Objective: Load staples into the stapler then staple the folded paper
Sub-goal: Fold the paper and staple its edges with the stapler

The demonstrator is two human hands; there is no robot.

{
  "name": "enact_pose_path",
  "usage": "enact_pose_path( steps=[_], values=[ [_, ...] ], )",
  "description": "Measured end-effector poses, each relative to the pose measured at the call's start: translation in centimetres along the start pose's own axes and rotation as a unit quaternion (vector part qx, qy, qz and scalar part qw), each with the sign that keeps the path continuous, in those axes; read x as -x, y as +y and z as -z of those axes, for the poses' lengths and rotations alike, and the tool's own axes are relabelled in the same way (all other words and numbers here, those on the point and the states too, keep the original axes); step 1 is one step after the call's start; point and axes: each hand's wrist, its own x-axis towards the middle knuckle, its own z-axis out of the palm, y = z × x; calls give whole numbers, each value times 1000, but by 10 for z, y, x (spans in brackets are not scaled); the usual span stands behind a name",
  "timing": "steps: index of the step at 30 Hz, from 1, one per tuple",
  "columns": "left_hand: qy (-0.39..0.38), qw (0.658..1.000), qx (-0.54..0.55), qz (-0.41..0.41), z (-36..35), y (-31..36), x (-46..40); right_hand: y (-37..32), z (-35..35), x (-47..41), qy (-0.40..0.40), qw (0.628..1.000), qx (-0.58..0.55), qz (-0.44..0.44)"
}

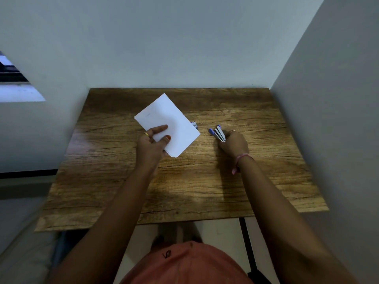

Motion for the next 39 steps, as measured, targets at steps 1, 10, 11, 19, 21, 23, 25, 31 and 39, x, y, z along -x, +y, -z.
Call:
enact_pose_path(
  steps=[1,10,11,19,21,23,25,31,39],
  values=[
    [3,1000,2,3,0,-1,0,5,1,4,-18,1000,4,3],
    [9,1000,24,17,-3,-5,2,5,8,16,-53,998,-14,10],
    [6,999,26,18,-3,-5,2,3,9,15,-65,998,-8,4],
    [-7,999,43,17,-3,-3,2,4,3,29,-49,999,-3,18],
    [-4,999,45,21,-4,-3,2,6,1,32,-14,999,-26,35],
    [-3,998,50,25,-5,-4,1,8,0,36,8,997,-76,33],
    [-2,998,54,29,-6,-4,1,13,1,38,0,990,-137,24],
    [-6,996,79,41,-16,-3,2,14,3,55,-136,907,-398,15],
    [-44,998,36,-20,-30,10,3,-6,18,75,-134,856,-492,88]
  ],
)
